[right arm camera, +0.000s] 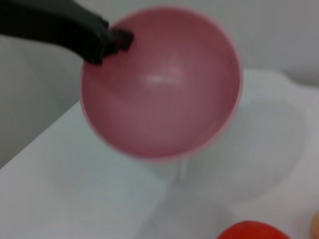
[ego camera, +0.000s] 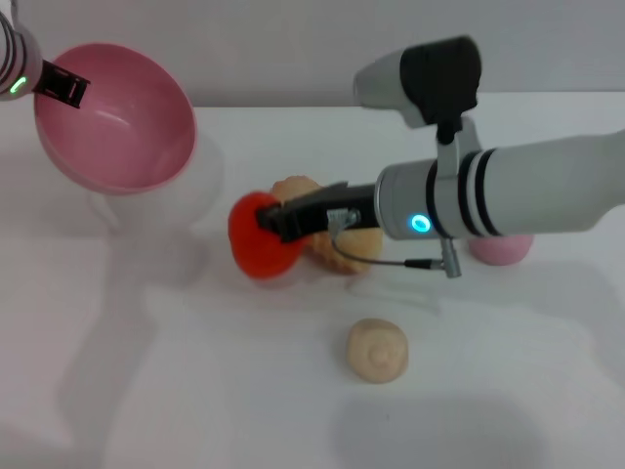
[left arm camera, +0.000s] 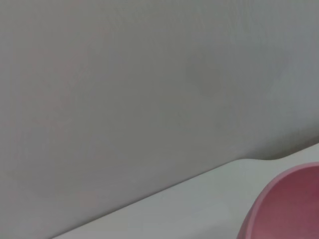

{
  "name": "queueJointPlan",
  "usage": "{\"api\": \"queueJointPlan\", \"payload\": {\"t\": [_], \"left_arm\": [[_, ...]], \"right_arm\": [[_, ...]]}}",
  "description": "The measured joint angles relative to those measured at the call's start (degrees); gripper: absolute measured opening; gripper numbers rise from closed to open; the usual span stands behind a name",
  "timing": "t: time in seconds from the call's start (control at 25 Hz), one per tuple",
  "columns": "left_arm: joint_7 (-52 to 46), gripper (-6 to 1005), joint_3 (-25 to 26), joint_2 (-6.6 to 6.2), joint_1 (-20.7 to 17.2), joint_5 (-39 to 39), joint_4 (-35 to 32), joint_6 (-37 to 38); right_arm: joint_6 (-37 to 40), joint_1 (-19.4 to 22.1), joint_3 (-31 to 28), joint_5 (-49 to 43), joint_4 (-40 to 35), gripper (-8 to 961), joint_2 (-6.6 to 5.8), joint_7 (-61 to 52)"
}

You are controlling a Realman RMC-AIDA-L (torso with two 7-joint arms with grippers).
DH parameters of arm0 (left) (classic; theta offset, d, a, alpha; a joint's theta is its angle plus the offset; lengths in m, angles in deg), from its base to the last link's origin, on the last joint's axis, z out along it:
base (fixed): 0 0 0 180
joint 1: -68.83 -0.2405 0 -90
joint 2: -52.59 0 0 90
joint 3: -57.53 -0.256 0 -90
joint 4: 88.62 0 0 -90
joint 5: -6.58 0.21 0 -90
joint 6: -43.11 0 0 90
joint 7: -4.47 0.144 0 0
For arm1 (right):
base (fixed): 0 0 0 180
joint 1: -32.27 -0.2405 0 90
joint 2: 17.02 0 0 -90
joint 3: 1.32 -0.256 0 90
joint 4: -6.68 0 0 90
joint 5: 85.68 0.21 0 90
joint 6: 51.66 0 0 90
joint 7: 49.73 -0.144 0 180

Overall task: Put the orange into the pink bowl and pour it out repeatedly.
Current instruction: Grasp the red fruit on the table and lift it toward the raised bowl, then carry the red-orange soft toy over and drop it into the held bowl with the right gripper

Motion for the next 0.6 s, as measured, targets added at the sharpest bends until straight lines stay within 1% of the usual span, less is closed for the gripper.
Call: {"api": "queueJointPlan", "payload": {"t": [0.2,0.32,0.6], "left_arm": [[0.08,85,0.00,-0.02,0.06,-1.66,0.46,-0.08],[0.16,86,-0.24,-0.06,0.40,-3.51,1.20,-0.03],[0.64,86,-4.55,0.01,1.18,-8.42,1.16,-0.67]], "right_arm": [[-1.00,4.31,-1.80,-7.12,-10.12,39,-0.13,-4.88],[-3.08,5.43,-3.46,-8.37,-13.69,39,-0.18,-5.96],[-7.74,7.79,-7.35,-13.47,-24.05,39,-0.17,-8.77]]}}
